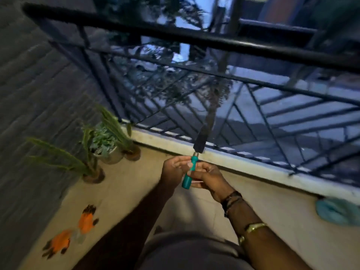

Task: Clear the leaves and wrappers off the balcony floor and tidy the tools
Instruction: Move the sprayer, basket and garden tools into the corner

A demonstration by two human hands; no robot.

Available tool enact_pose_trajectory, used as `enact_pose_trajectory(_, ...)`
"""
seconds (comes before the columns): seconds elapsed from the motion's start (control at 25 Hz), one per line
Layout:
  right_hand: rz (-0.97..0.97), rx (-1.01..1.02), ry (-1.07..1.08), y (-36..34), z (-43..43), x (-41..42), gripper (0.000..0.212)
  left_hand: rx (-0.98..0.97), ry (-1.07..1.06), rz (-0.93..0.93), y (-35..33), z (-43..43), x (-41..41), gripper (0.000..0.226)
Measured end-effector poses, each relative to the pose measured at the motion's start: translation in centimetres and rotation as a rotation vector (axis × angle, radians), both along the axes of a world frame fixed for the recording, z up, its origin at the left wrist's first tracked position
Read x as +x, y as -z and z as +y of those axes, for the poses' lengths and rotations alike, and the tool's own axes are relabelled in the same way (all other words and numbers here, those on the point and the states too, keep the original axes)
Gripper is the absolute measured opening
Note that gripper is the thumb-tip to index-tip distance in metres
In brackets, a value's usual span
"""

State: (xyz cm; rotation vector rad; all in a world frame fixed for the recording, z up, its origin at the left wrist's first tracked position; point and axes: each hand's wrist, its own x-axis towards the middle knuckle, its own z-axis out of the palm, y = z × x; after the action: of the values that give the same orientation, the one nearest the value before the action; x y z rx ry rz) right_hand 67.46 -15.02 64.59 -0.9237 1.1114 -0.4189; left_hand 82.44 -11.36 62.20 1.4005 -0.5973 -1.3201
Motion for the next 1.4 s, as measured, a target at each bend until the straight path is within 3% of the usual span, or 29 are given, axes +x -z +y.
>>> enact_pose_trajectory(0.16, -0.034, -0.018, 0.329, -0.1, 1.1, -13.7, 0.029, 0.019, 0.31, -0.025, -0.1, -2.6, -13.0, 0.026)
enact_pose_trajectory(0.4, -0.061, -0.001, 0.702, 1.3, 1.1, -33.9, 0.009, 0.102, 0.512, -0.072, -0.2, -5.3, -34.6, 0.018)
enact_pose_trajectory(0.52, -0.001, 0.021, 0.861, 2.1, 0.7, -43.7, 0.019, 0.119, 0.658, -0.081, -0.3, -6.6, -44.3, 0.019)
enact_pose_trajectory(0.64, 0.022, 0.078, 1.018, 3.7, -0.8, -52.2, 0.008, 0.138, 0.813, -0.081, 0.1, -9.6, -52.5, 0.014)
enact_pose_trajectory(0.72, 0.055, 0.102, 1.096, 5.3, -2.6, -57.8, 0.021, 0.161, 0.904, -0.125, 1.1, -12.8, -58.2, 0.016)
enact_pose_trajectory(0.96, 0.059, 0.218, 1.269, 9.8, -10.5, -73.1, 0.02, 0.268, 1.02, -0.285, 4.5, -22.1, -74.7, 0.026)
enact_pose_trajectory(1.12, -0.104, 0.267, 1.35, 14.2, -14.4, -81.8, 0.03, 0.305, 1.081, -0.418, 9.5, -28.2, -84.2, 0.01)
enact_pose_trajectory(1.28, -0.17, 0.399, 1.439, 21.8, -15.9, -89.1, 0.016, 0.384, 1.045, -0.527, 17.6, -32.0, -91.6, 0.013)
enact_pose_trajectory(1.4, -0.196, 0.494, 1.409, 30.5, -17.0, -94.3, 0.012, 0.499, 0.995, -0.598, 27.7, -33.7, -95.7, 0.019)
